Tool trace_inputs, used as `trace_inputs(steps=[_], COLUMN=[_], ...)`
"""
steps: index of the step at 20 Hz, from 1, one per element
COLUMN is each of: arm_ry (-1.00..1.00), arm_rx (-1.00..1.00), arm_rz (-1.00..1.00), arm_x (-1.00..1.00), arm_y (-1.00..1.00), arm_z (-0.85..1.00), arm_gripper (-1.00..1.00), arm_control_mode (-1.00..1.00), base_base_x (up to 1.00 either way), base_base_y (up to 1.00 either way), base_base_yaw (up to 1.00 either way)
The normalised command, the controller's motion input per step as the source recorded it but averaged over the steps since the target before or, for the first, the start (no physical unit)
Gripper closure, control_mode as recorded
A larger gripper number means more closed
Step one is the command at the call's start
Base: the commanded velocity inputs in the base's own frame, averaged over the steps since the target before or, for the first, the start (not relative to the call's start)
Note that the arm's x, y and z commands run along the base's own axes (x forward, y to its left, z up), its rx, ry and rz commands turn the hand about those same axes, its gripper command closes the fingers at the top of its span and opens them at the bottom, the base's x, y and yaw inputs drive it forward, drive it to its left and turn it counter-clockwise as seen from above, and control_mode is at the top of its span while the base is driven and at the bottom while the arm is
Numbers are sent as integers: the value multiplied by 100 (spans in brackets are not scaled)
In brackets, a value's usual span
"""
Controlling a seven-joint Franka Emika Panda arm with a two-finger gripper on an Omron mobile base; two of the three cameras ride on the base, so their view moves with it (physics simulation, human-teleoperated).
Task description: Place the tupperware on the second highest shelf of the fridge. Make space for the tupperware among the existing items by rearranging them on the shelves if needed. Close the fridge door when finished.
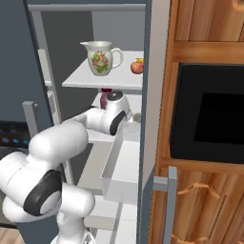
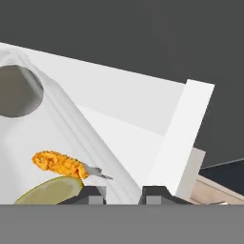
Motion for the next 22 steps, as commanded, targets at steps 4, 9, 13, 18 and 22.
trace_inputs(steps=[4,9,13,18,22], arm_ry=[0,-11,-25,-26,-9], arm_rx=[-2,-5,-3,-5,-2], arm_rz=[0,0,0,0,0], arm_x=[16,2,-53,-91,-100], arm_y=[0,0,11,47,65], arm_z=[-1,0,4,49,77], arm_gripper=[-100,-100,-100,-100,-100], arm_control_mode=[-100,-100,-100,-100,-100], base_base_x=[0,0,0,0,0], base_base_y=[0,0,0,0,0], base_base_yaw=[0,0,0,0,0])
